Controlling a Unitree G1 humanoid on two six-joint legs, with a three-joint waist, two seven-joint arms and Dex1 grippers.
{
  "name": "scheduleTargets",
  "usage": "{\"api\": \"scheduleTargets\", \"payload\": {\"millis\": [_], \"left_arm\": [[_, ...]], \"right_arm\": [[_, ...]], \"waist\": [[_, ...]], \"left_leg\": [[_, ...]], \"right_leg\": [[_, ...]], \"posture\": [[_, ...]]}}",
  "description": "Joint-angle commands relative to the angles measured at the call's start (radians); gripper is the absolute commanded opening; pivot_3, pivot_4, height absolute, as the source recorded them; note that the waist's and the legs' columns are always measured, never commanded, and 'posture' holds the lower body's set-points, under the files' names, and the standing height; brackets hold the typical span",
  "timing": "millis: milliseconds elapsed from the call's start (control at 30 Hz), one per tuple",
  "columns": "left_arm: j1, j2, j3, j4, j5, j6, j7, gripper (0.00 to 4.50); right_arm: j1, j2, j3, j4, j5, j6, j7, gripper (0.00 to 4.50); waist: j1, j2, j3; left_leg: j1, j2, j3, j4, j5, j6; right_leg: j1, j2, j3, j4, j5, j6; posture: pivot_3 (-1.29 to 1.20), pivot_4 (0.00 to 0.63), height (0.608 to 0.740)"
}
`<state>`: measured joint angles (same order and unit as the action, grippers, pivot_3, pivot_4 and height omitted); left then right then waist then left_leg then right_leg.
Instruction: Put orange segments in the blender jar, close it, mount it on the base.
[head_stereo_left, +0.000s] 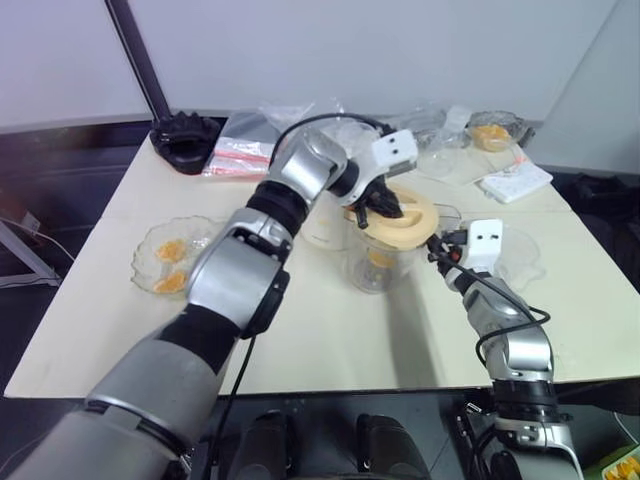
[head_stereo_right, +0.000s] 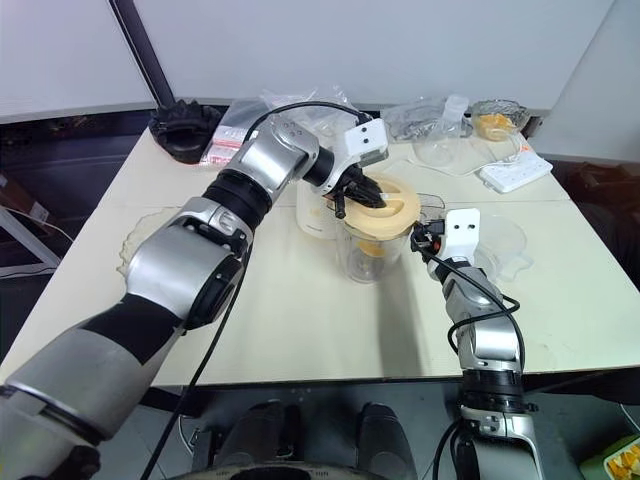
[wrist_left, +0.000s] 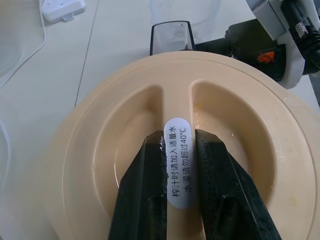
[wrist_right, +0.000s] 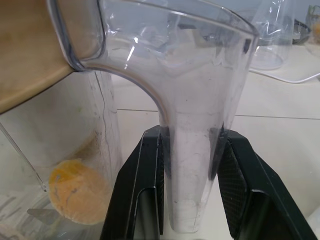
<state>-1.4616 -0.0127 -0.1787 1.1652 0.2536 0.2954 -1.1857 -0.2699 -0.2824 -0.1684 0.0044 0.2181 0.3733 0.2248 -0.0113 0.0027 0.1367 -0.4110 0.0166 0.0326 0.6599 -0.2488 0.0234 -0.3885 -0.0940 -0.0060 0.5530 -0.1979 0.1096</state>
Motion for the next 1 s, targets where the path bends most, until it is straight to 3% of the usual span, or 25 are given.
{"api": "scheduleTargets", "payload": {"millis": [33, 333, 367, 533, 700, 767, 1000], "left_arm": [[0.11, -0.014, -0.082, 0.097, 0.071, 0.055, 0.119, 0.25], [0.096, 0.008, -0.107, 0.083, 0.084, -0.015, 0.075, 0.25], [0.09, 0.011, -0.108, 0.082, 0.084, -0.02, 0.073, 1.31], [0.03, 0.044, -0.096, 0.054, 0.052, -0.036, 0.019, 3.63], [-0.079, 0.127, -0.044, -0.036, -0.03, -0.051, -0.123, 3.63], [-0.117, 0.157, -0.021, -0.069, -0.064, -0.04, -0.154, 3.63], [-0.262, 0.283, 0.076, -0.193, -0.205, 0.073, -0.242, 3.63]], "right_arm": [[-0.046, -0.006, 0.034, -0.072, 0.011, -0.055, 0.059, 0.9], [-0.05, -0.011, 0.036, -0.063, 0.009, -0.057, 0.072, 0.9], [-0.049, -0.011, 0.036, -0.063, 0.008, -0.057, 0.073, 0.9], [-0.043, -0.017, 0.037, -0.062, 0.001, -0.056, 0.08, 0.9], [-0.034, -0.022, 0.036, -0.071, -0.002, -0.054, 0.084, 0.9], [-0.031, -0.024, 0.036, -0.075, -0.003, -0.054, 0.086, 0.9], [-0.024, -0.034, 0.032, -0.068, -0.003, -0.054, 0.099, 0.9]], "waist": [[0.0, -0.001, -0.001], [-0.001, -0.002, -0.002], [-0.003, -0.002, -0.002], [-0.007, -0.005, 0.0], [-0.008, -0.011, 0.006], [-0.008, -0.012, 0.01], [-0.006, -0.015, 0.03]], "left_leg": [[0.0, 0.0, 0.0, 0.0, 0.0, 0.0], [0.001, 0.0, 0.002, -0.012, 0.0, 0.0], [0.001, 0.0, 0.002, -0.012, 0.0, 0.0], [-0.001, -0.002, 0.002, -0.012, 0.0, 0.0], [-0.004, -0.002, 0.009, -0.011, 0.002, 0.004], [-0.017, -0.004, 0.013, -0.01, 0.003, 0.004], [-0.026, -0.002, 0.015, -0.008, 0.003, 0.005]], "right_leg": [[0.0, 0.0, 0.0, 0.0, 0.0, 0.0], [-0.001, -0.003, -0.006, -0.004, -0.001, 0.001], [-0.001, -0.003, -0.006, -0.004, -0.001, 0.001], [-0.005, -0.005, -0.006, 0.0, 0.0, 0.001], [-0.022, -0.003, -0.004, 0.018, 0.0, 0.0], [-0.042, -0.001, 0.001, 0.031, -0.005, 0.002], [-0.056, 0.006, 0.002, 0.044, -0.008, 0.006]], "posture": [[0.0, 0.15, 0.74], [0.0, 0.15, 0.74], [0.0, 0.15, 0.74], [0.0, 0.15, 0.74], [0.0, 0.15, 0.74], [0.0, 0.15, 0.74], [0.0, 0.15, 0.74]]}}
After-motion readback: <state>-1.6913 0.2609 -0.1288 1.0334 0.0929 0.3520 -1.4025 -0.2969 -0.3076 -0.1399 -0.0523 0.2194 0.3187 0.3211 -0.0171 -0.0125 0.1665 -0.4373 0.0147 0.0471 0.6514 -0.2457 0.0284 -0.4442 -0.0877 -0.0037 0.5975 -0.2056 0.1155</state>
